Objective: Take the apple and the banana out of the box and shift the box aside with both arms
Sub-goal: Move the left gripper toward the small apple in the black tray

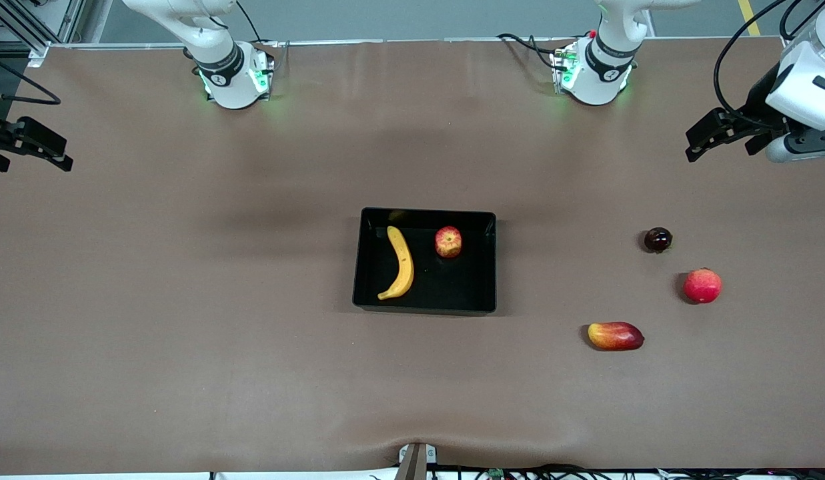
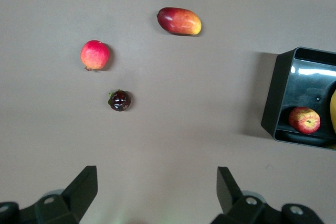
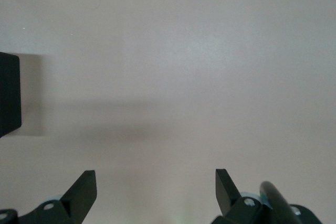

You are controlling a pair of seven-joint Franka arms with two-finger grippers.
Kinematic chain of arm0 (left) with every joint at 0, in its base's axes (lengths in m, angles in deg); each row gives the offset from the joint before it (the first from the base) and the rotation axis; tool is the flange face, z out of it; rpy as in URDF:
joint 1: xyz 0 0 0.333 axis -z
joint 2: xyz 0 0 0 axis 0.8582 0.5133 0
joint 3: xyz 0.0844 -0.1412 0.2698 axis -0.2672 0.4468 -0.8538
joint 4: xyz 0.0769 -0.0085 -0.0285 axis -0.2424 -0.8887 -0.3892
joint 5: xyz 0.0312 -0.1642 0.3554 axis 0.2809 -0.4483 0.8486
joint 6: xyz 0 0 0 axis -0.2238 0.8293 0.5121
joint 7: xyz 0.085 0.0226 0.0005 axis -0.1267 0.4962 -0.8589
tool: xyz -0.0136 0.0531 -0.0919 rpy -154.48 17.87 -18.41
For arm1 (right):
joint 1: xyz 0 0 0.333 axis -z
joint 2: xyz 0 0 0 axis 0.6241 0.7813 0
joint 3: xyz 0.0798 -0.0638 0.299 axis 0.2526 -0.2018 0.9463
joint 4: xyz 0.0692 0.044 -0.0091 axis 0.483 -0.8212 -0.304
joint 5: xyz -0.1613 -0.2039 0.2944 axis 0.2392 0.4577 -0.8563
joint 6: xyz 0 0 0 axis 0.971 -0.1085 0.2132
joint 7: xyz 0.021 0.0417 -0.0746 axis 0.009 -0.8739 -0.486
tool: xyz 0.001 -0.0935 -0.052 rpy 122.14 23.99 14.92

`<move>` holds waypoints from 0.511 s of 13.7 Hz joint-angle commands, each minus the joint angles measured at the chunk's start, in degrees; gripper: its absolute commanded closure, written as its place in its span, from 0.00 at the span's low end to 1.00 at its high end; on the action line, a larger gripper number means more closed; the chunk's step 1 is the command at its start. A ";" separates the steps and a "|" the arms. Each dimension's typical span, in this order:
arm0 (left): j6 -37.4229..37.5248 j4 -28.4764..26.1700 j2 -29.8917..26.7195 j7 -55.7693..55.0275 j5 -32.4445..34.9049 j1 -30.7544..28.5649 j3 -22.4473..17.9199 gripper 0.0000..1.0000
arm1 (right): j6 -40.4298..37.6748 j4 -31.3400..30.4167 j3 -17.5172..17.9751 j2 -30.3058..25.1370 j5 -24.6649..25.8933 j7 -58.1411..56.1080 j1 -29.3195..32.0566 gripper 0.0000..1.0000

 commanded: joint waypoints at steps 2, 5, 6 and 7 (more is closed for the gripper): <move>1.17 1.62 0.85 0.70 -0.47 -0.07 0.06 0.00 | -0.37 1.30 0.81 0.68 0.18 0.71 0.99 0.00; 1.17 1.88 2.86 -0.52 -0.47 0.46 1.54 0.00 | -0.37 1.30 0.81 0.68 0.18 0.71 1.08 0.00; 1.17 1.80 4.17 -1.40 -0.47 0.46 3.21 0.00 | -0.37 1.30 0.81 0.94 0.18 0.71 1.08 0.00; 1.09 1.80 5.93 -3.58 -0.47 0.55 5.48 0.00 | -0.37 1.39 0.81 1.12 0.18 0.71 0.99 0.00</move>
